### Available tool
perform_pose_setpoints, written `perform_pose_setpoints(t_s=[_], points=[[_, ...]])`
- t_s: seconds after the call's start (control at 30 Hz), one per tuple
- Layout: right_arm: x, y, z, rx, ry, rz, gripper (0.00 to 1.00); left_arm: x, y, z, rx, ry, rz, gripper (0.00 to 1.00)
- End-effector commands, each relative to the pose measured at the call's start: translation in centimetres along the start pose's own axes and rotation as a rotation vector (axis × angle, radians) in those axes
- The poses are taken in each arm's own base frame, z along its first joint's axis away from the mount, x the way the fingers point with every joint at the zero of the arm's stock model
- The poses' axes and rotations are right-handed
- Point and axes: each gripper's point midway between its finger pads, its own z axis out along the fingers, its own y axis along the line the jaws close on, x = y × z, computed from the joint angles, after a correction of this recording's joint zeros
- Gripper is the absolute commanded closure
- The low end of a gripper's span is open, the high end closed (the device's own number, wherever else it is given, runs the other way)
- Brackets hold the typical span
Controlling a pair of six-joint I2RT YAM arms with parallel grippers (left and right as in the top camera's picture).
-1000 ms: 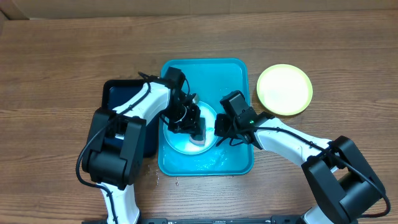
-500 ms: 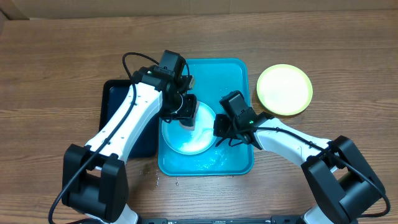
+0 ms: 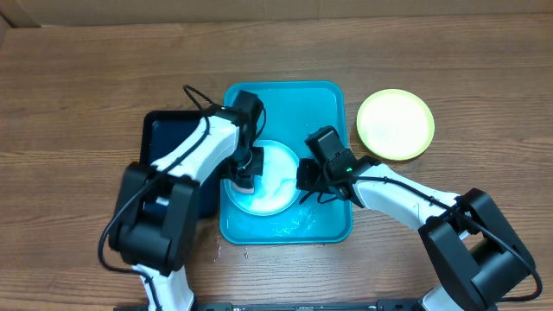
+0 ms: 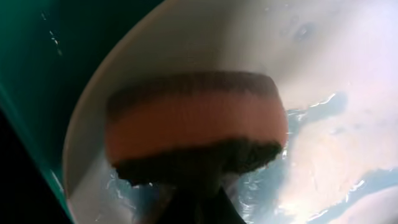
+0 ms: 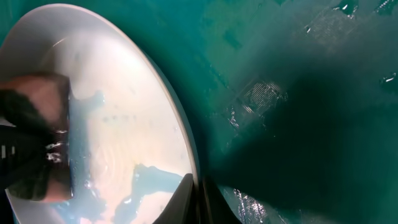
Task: Clean dirty plates on tray and stack at the side
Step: 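Keep wiping the white plate surface with the sponge in the left gripper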
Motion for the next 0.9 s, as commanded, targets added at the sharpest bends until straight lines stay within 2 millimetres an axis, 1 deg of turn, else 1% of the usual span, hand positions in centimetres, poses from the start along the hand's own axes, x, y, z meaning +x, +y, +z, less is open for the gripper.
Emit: perform_pose_setpoints(t_s=[0.0,0.07,0.1,0.2,0.3,0.37,0.43,0.47,0.53,0.6,0.67,0.73,0.77,0.83,0.87], points=[[0.3,0.2,0.1,-0.006,0.008,-0.010,0.96,1.6,-2.5,2.5,0.128,0.106,0.049,0.96],[0.3,0.2,0.1,-0.006,0.008,-0.010,0.96,1.8,-4.0,2.5,0.207,0.116,0.091,0.96],[0.3,0.2,0.1,-0.006,0.008,-0.010,0.96,1.9,-5.2,2.3,0.270,0.119,0.123,0.96],[0.3,0.2,0.1,-0.006,0.009,-0.010,0.96,2.1,-7.8,0.9,0.433,0.118,0.176,0.96],[0.4,0.2,0.1,-0.006,0.009,-0.009,0.96,1.9,-8.6,-0.2,0.492,0.103,0.177,0.96],[0.4,0.2,0.1,-0.005,0.009,-0.009,0.96,1.6,-8.5,-1.1,0.495,0.075,0.181,0.96],[0.4,0.2,0.1,-0.004,0.011,-0.009,0.96,1.0,-7.9,-2.3,0.478,0.027,0.181,0.96],[0.4,0.2,0.1,-0.004,0.011,-0.009,0.96,0.7,-7.6,-3.0,0.467,0.001,0.178,0.96],[0.4,0.2,0.1,-0.004,0.011,-0.009,0.96,-0.3,-6.3,-4.9,0.426,-0.076,0.160,0.96],[0.4,0.2,0.1,-0.004,0.011,-0.009,0.96,-1.2,-4.3,-6.9,0.360,-0.158,0.118,0.96],[0.4,0.2,0.1,-0.004,0.011,-0.009,0.96,-1.9,-1.7,-8.9,0.272,-0.238,0.060,0.96],[0.4,0.2,0.1,-0.004,0.011,-0.009,0.96,-2.1,1.2,-10.8,0.186,-0.304,-0.007,0.96],[0.4,0.2,0.1,-0.004,0.010,-0.009,0.96,-2.1,2.3,-11.4,0.154,-0.323,-0.034,0.96],[0.4,0.2,0.1,-0.004,0.010,-0.009,0.96,-1.8,5.2,-12.4,0.072,-0.348,-0.098,0.96],[0.4,0.2,0.1,-0.004,0.010,-0.009,0.96,-1.6,6.2,-12.5,0.047,-0.348,-0.121,0.96]])
